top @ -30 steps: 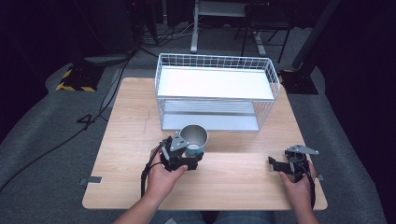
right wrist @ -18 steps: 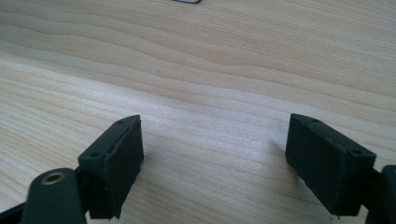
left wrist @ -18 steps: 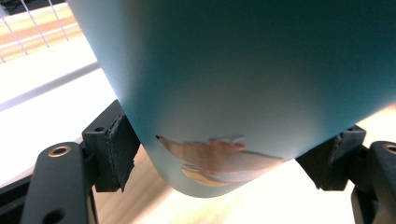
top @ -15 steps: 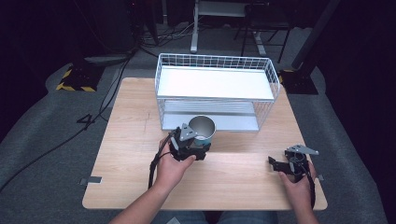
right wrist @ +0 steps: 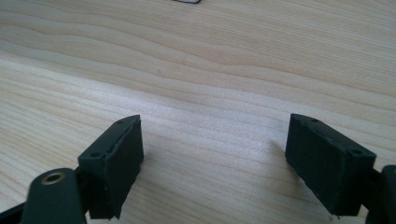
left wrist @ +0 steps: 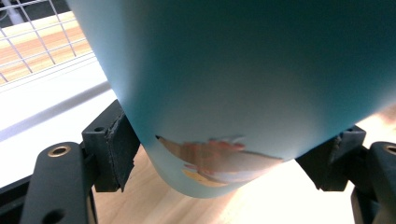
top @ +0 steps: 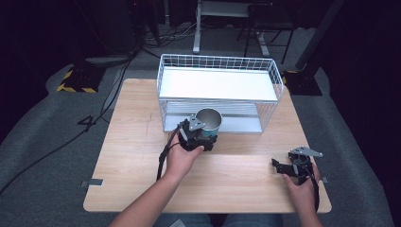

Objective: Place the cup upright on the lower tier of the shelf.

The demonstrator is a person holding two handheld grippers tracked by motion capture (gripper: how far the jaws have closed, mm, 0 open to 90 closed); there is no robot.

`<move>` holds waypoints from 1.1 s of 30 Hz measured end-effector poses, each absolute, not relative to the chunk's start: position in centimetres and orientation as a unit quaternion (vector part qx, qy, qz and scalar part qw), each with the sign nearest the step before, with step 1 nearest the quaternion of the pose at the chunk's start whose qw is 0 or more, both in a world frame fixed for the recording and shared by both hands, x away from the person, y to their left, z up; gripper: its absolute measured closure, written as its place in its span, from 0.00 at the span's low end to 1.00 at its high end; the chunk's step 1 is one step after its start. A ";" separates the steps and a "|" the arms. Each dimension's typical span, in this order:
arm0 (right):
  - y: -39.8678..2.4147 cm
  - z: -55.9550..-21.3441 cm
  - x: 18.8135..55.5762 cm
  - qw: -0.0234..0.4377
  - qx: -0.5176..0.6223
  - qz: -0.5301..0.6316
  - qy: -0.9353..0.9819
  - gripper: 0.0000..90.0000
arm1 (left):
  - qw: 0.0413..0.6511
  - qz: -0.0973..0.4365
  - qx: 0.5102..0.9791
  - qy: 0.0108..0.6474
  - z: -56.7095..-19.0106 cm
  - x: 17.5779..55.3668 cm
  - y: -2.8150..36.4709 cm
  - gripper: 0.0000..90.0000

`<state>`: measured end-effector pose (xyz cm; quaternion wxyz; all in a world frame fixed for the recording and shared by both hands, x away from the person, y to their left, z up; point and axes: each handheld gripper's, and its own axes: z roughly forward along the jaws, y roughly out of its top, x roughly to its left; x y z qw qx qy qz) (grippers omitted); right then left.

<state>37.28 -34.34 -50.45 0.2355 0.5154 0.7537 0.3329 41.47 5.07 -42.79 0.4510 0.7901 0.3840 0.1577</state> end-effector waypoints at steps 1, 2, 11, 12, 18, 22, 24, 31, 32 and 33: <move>-34.3 -50.4 37.3 0.235 0.516 0.333 0.754 0.22 | 0.452 0.159 0.789 0.386 -42.9 41.7 5.0 0.26; -34.3 -50.4 37.3 0.235 0.516 0.333 0.754 0.22 | 0.453 0.162 0.786 0.387 -43.0 42.0 4.9 0.26; -34.3 -50.4 37.3 0.235 0.515 0.333 0.754 0.22 | 0.447 0.167 0.784 0.397 -43.8 44.3 3.9 0.26; -34.3 -50.4 37.3 0.235 0.515 0.333 0.754 0.22 | 0.447 0.166 0.784 0.399 -43.8 44.5 3.8 0.26; -34.3 -50.4 37.3 0.235 0.515 0.333 0.754 0.22 | 0.462 0.170 0.768 0.409 -44.7 46.0 3.1 0.26; -34.3 -50.4 37.3 0.235 0.515 0.333 0.754 0.22 | 0.467 0.184 0.760 0.413 -45.3 46.8 2.6 0.26; -34.3 -50.4 37.3 0.235 0.515 0.333 0.754 0.22 | 0.472 0.191 0.755 0.413 -45.5 47.3 2.5 0.26; -34.3 -50.4 37.3 0.233 0.513 0.334 0.755 0.22 | 0.483 0.200 0.741 0.421 -46.0 48.5 1.9 0.26; -34.3 -50.4 37.3 0.233 0.513 0.334 0.756 0.22 | 0.486 0.197 0.737 0.426 -46.2 49.0 1.7 0.26; -34.3 -50.4 37.3 0.233 0.513 0.334 0.756 0.22 | 0.486 0.197 0.737 0.426 -46.2 49.0 1.7 0.26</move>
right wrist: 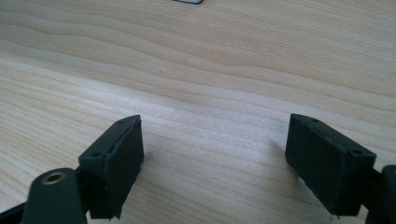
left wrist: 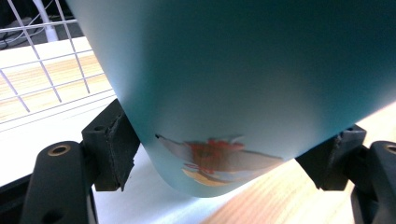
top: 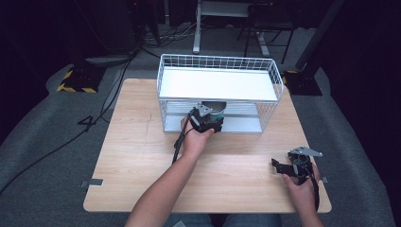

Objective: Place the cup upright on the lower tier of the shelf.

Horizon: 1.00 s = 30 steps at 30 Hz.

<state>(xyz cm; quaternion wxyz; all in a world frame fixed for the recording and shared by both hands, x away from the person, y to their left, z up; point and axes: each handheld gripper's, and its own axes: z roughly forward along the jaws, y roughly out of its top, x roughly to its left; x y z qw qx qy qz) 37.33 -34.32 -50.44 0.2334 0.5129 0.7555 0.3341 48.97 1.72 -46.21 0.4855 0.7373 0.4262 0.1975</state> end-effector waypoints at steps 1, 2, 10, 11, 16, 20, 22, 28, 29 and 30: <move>-34.3 -50.4 37.3 0.233 0.513 0.334 0.755 0.22 | 0.486 0.198 0.736 0.429 -46.3 49.2 1.6 0.26; -34.3 -50.4 37.3 0.233 0.513 0.334 0.756 0.22 | 0.484 0.199 0.736 0.430 -46.3 49.4 1.6 0.26; -34.3 -50.4 37.3 0.233 0.513 0.334 0.756 0.22 | 0.472 0.207 0.733 0.444 -46.9 50.7 1.5 0.26; -34.3 -50.4 37.3 0.233 0.513 0.334 0.756 0.22 | 0.472 0.207 0.731 0.447 -47.0 50.9 1.6 0.26; -34.3 -50.4 37.3 0.233 0.513 0.334 0.756 0.22 | 0.455 0.224 0.730 0.458 -47.6 51.4 1.8 0.26; -34.3 -50.4 37.3 0.233 0.513 0.334 0.756 0.22 | 0.446 0.236 0.731 0.460 -47.7 51.6 1.9 0.26; -34.3 -50.4 37.3 0.233 0.513 0.334 0.756 0.22 | 0.440 0.237 0.730 0.467 -47.8 51.8 2.0 0.26; -34.3 -50.4 37.3 0.233 0.513 0.334 0.756 0.22 | 0.434 0.229 0.727 0.480 -48.1 52.0 2.1 0.25; -34.3 -50.4 37.3 0.233 0.513 0.334 0.756 0.22 | 0.432 0.230 0.728 0.480 -48.1 52.1 2.1 0.25; -34.3 -50.4 37.3 0.233 0.513 0.334 0.756 0.22 | 0.432 0.230 0.728 0.480 -48.1 52.1 2.1 0.25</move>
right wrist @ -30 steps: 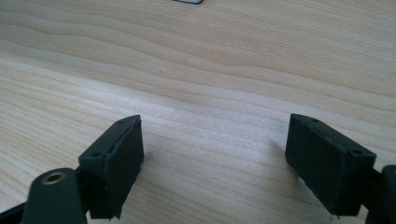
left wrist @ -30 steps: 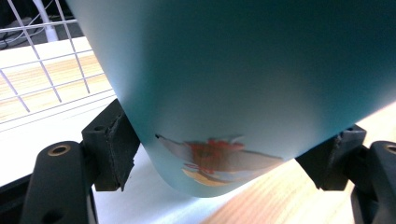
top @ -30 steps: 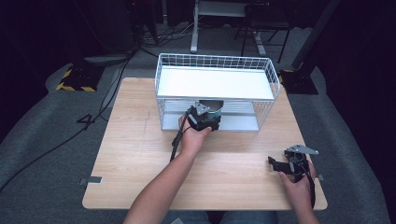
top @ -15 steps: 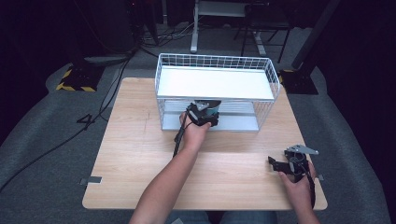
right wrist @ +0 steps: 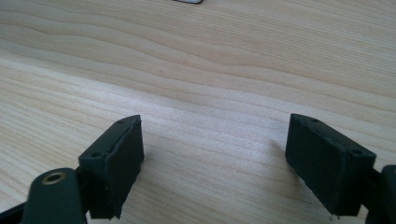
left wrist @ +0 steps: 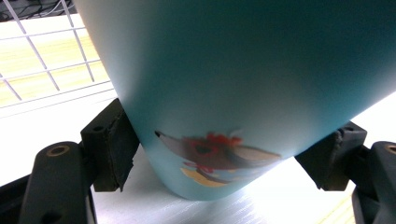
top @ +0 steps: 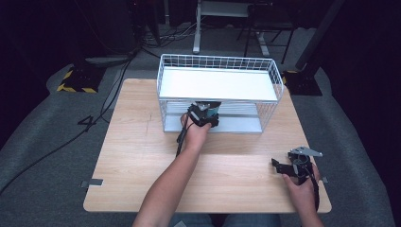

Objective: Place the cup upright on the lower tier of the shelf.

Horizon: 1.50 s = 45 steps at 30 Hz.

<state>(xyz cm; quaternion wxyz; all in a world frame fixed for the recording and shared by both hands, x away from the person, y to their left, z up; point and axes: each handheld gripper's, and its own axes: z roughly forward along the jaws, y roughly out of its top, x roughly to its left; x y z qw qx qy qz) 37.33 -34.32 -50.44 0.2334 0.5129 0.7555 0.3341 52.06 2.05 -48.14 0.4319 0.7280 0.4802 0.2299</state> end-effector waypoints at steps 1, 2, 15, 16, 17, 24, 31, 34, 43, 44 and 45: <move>-34.3 -50.4 37.3 0.234 0.513 0.334 0.756 0.22 | 0.430 0.228 0.727 0.484 -48.2 52.0 2.0 0.25; -34.3 -50.4 37.3 0.233 0.513 0.334 0.756 0.22 | 0.435 0.216 0.738 0.469 -48.3 52.2 2.1 0.25; -34.3 -50.4 37.3 0.234 0.513 0.334 0.755 0.22 | 0.426 0.213 0.742 0.472 -48.6 52.1 2.0 0.25; -34.3 -50.4 37.3 0.234 0.513 0.334 0.755 0.22 | 0.424 0.213 0.743 0.472 -48.6 52.1 2.0 0.25; -34.3 -50.4 37.3 0.234 0.513 0.334 0.755 0.22 | 0.426 0.212 0.742 0.473 -48.6 52.1 2.0 0.24; -34.3 -50.4 37.3 0.234 0.513 0.334 0.756 0.22 | 0.423 0.216 0.743 0.471 -48.4 52.0 2.1 0.18; -34.3 -50.4 37.3 0.234 0.513 0.334 0.755 0.22 | 0.421 0.219 0.751 0.458 -47.9 51.0 2.6 0.17; -34.3 -50.4 37.3 0.234 0.513 0.334 0.755 0.22 | 0.430 0.212 0.763 0.433 -47.5 50.7 3.2 0.17; -34.3 -50.4 37.3 0.234 0.513 0.334 0.756 0.22 | 0.434 0.204 0.755 0.447 -47.3 48.5 4.2 0.17; -34.3 -50.4 37.3 0.234 0.513 0.334 0.756 0.22 | 0.435 0.205 0.754 0.447 -47.3 48.3 4.4 0.17; -34.3 -50.4 37.3 0.233 0.513 0.334 0.756 0.22 | 0.435 0.204 0.754 0.448 -47.2 48.1 4.6 0.17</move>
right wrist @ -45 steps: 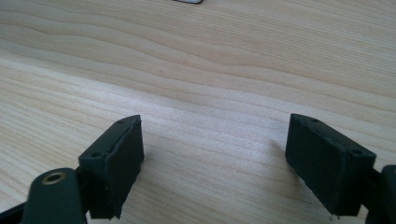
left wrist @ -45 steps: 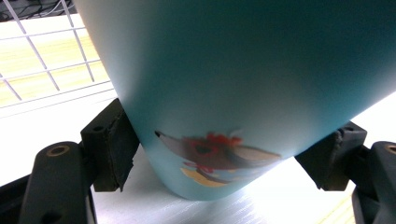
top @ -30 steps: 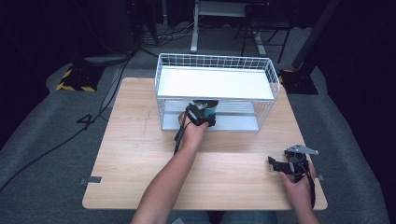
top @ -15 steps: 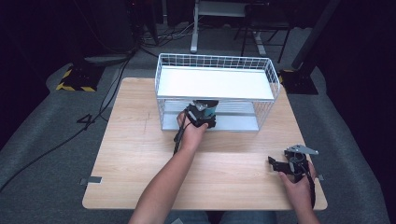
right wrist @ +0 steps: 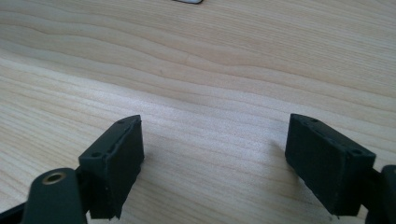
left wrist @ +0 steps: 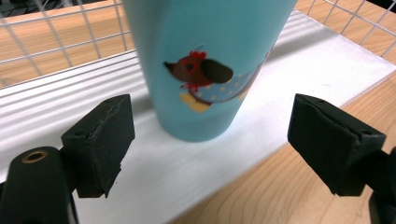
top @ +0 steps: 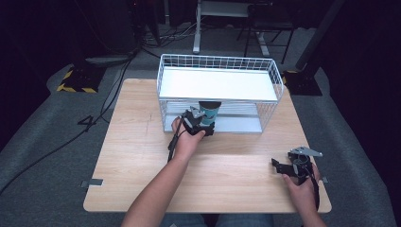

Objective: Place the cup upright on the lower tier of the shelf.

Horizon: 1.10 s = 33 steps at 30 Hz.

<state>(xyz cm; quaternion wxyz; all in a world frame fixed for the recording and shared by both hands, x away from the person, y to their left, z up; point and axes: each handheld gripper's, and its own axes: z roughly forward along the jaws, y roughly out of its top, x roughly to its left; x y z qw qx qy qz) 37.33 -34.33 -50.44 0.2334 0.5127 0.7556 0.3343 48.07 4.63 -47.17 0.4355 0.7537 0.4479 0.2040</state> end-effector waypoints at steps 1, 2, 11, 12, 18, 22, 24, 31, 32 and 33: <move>-34.3 -50.4 37.3 0.233 0.513 0.334 0.756 0.22 | 0.436 0.205 0.754 0.447 -47.1 47.8 4.9 0.17; -34.3 -50.4 37.3 0.233 0.513 0.334 0.755 0.22 | 0.437 0.207 0.755 0.443 -46.8 47.3 5.4 0.17; -34.3 -50.4 37.4 0.232 0.510 0.335 0.758 0.22 | 0.442 0.218 0.756 0.430 -45.2 44.9 7.6 0.17; -34.3 -50.4 37.4 0.231 0.509 0.335 0.759 0.22 | 0.444 0.217 0.756 0.430 -45.1 44.7 7.8 0.17; -34.3 -50.4 37.3 0.230 0.508 0.336 0.759 0.22 | 0.449 0.218 0.758 0.420 -43.7 42.3 9.8 0.17; -34.2 -50.4 37.2 0.230 0.508 0.335 0.759 0.21 | 0.448 0.217 0.762 0.414 -43.2 41.2 10.5 0.17; -34.1 -50.5 37.2 0.223 0.494 0.335 0.771 0.16 | 0.446 0.216 0.765 0.412 -42.8 40.2 11.3 0.18; -34.1 -50.5 37.2 0.223 0.494 0.335 0.771 0.16 | 0.440 0.217 0.771 0.406 -42.1 37.8 12.8 0.18; -34.1 -50.5 37.2 0.222 0.494 0.335 0.771 0.16 | 0.440 0.218 0.772 0.403 -42.0 37.6 13.0 0.18; -34.1 -50.5 37.2 0.222 0.494 0.335 0.771 0.16 | 0.440 0.218 0.772 0.403 -42.0 37.6 13.0 0.18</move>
